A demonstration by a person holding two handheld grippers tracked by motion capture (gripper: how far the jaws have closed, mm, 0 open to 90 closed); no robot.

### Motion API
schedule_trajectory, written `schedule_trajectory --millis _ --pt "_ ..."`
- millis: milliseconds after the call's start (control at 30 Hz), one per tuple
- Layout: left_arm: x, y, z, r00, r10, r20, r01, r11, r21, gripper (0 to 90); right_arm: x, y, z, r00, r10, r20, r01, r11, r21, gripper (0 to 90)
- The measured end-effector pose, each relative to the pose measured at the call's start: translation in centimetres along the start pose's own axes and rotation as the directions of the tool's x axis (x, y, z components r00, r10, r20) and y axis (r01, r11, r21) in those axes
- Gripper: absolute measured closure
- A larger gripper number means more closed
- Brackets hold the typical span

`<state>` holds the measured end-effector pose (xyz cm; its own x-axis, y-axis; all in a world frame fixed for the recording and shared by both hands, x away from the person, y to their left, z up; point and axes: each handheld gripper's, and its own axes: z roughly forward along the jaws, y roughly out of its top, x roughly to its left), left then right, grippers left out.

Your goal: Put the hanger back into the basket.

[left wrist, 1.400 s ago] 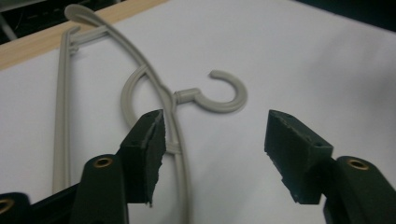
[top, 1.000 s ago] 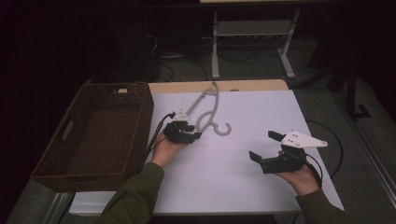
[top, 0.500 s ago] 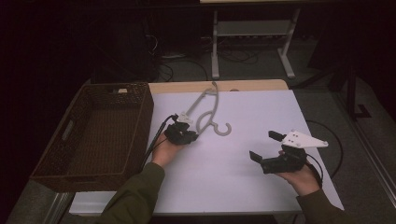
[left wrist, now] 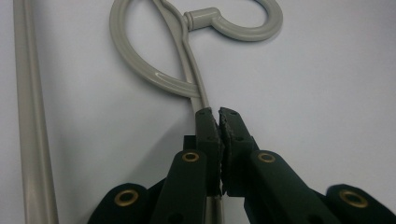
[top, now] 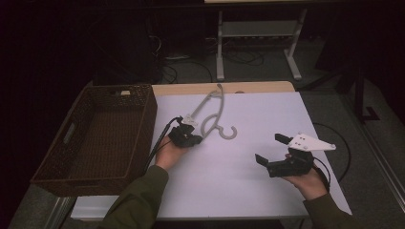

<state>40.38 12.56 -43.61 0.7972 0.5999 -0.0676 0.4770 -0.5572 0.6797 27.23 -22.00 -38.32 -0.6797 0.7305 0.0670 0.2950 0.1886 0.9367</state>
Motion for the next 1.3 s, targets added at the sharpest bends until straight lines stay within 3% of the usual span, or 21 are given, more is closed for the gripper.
schedule_trajectory --millis 267,300,333,400,433,500,700,733,767,900,1167,1267,1300 --pt "-1.2 0.2 0.1 0.9979 0.051 0.041 -0.052 0.9984 0.020 88.3 0.0 0.0 0.0 1.0000 0.006 0.000 -0.006 1.000 0.000 0.0" --pt "-1.7 0.5 -0.2 0.9958 0.069 0.060 -0.068 0.9976 -0.008 90.0 0.0 0.0 0.0 1.0000 0.003 0.000 -0.003 1.000 -0.002 0.0" --pt "-1.7 0.5 -0.2 0.9958 0.069 0.060 -0.068 0.9976 -0.008 90.0 0.0 0.0 0.0 1.0000 0.003 0.001 -0.003 1.000 -0.001 0.0" --pt "-2.3 0.6 -0.1 0.9914 0.075 0.107 -0.076 0.9971 0.006 90.0 0.0 0.0 0.0 1.0000 0.004 0.000 -0.004 1.000 -0.002 0.0" --pt "-3.0 0.4 0.5 0.9896 0.104 0.100 -0.109 0.9929 0.047 90.0 0.0 0.0 0.0 1.0000 0.003 0.000 -0.003 1.000 -0.001 0.0" --pt "-3.3 0.2 1.0 0.9890 0.104 0.105 -0.110 0.9924 0.055 90.0 0.0 0.0 0.0 1.0000 0.002 0.000 -0.002 1.000 -0.003 0.0" --pt "-2.9 0.8 -0.1 0.9908 0.122 0.059 -0.121 0.9925 -0.011 90.0 -0.1 0.0 -0.1 1.0000 0.004 -0.001 -0.004 1.000 -0.003 0.0" --pt "-2.4 0.9 -0.3 0.9938 0.110 0.018 -0.110 0.9939 -0.014 85.6 -0.1 0.0 -0.1 1.0000 0.003 0.001 -0.003 1.000 -0.005 0.0" --pt "-2.1 0.8 -0.3 0.9946 0.103 0.013 -0.103 0.9946 -0.013 82.1 -0.1 0.0 -0.1 1.0000 0.000 0.002 0.000 1.000 -0.006 0.0" --pt "-1.6 0.5 0.1 0.9971 0.074 0.021 -0.074 0.9972 0.007 78.0 -0.1 0.0 -0.1 1.0000 0.003 0.000 -0.003 1.000 -0.001 0.0" --pt "-1.9 0.4 1.1 0.9943 0.106 0.006 -0.107 0.9927 0.057 79.5 0.0 0.0 -0.1 1.0000 0.003 0.002 -0.003 1.000 0.001 0.0" --pt "-2.1 0.4 1.1 0.9945 0.103 0.017 -0.104 0.9928 0.059 80.0 -0.1 0.0 -0.1 1.0000 0.003 0.002 -0.003 1.000 0.001 0.0" --pt "-2.3 0.4 1.1 0.9938 0.098 0.052 -0.101 0.9933 0.057 80.2 0.0 0.0 0.0 1.0000 0.005 0.002 -0.005 1.000 0.001 0.0"
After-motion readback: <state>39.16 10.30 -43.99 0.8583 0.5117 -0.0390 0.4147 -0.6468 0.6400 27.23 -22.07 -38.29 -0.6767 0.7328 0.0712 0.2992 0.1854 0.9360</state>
